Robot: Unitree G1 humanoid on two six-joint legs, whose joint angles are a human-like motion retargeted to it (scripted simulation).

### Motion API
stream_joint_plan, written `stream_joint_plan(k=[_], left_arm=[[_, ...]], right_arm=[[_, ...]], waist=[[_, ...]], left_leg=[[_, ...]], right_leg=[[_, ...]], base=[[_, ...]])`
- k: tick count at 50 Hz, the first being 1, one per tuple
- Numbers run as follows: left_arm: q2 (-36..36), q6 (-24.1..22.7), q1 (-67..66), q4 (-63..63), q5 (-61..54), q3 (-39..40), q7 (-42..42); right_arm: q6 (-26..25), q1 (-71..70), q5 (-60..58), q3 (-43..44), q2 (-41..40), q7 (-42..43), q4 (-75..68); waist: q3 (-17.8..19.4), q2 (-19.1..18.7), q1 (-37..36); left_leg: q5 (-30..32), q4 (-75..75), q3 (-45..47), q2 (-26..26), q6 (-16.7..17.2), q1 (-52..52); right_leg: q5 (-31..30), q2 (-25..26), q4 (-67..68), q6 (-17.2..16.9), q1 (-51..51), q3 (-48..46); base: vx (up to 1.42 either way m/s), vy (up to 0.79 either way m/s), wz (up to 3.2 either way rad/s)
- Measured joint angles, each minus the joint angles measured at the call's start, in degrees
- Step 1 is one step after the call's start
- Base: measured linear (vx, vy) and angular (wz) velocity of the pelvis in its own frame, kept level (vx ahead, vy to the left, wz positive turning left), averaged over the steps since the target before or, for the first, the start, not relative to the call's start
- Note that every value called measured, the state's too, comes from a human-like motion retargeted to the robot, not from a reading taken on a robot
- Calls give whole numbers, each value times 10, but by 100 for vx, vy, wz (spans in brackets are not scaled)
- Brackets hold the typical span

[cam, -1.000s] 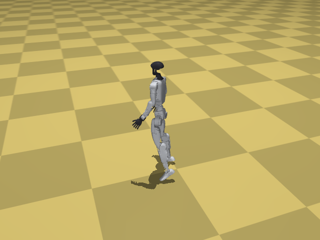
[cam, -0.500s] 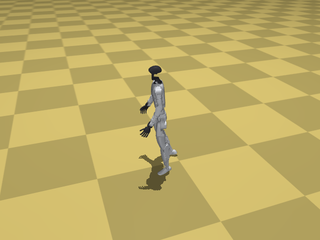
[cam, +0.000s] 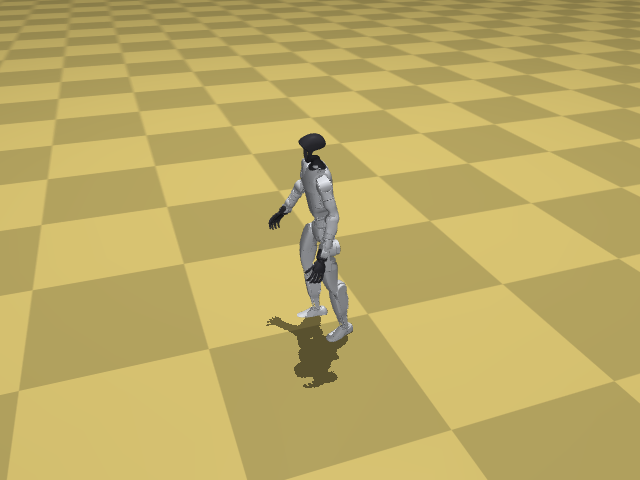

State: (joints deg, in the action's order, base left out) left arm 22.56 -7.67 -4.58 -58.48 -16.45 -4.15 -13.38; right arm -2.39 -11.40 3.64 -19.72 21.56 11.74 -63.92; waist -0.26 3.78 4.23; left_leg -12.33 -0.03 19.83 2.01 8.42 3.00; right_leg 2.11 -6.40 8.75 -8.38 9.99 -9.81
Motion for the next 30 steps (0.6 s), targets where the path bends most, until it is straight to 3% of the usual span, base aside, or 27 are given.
stream_joint_plan(k=[5, 11, 14, 18, 25, 30], left_arm=[[-20, -3, -1, 28, -14, 14, -3], [-38, 2, -5, 45, -21, 23, -9], [-44, 2, -13, 44, -14, 22, -7], [-49, -3, -19, 40, -1, 22, 0], [-61, -9, -22, 26, 8, 21, 7], [-50, -13, -16, 0, 13, 13, 12]], right_arm=[[1, -5, -5, 0, 0, 11, 19], [-5, -11, -17, -24, -17, 0, 38], [-4, -5, -18, -35, -25, -10, 48], [5, 5, -9, -34, -32, -12, 58], [11, 9, 4, -12, -31, 16, 38], [6, 17, 6, -6, -39, 18, 3]], waist=[[6, 5, -26], [17, 47, -56], [15, 67, -58], [9, 69, -55], [-5, 25, -29], [-23, 2, -7]], left_leg=[[11, 25, 14, -5, -14, -2], [77, 110, 40, -25, -60, -32], [98, 134, 42, -33, -65, -50], [110, 92, 29, -31, -41, -53], [157, 13, 9, 3, 10, -28], [187, -4, -20, 33, 65, -15]], right_leg=[[-7, -16, 10, -13, -6, -19], [-64, -49, -18, -35, -21, 16], [-89, -65, -26, -51, -26, 31], [-107, -57, -32, -66, -30, 42], [-102, -9, -38, -66, -36, 65], [-123, 24, -51, -66, -40, 87]], base=[[18, -7, -20], [16, -11, -39], [14, -7, -28], [11, -4, -34], [7, 2, -34], [6, -6, -22]])
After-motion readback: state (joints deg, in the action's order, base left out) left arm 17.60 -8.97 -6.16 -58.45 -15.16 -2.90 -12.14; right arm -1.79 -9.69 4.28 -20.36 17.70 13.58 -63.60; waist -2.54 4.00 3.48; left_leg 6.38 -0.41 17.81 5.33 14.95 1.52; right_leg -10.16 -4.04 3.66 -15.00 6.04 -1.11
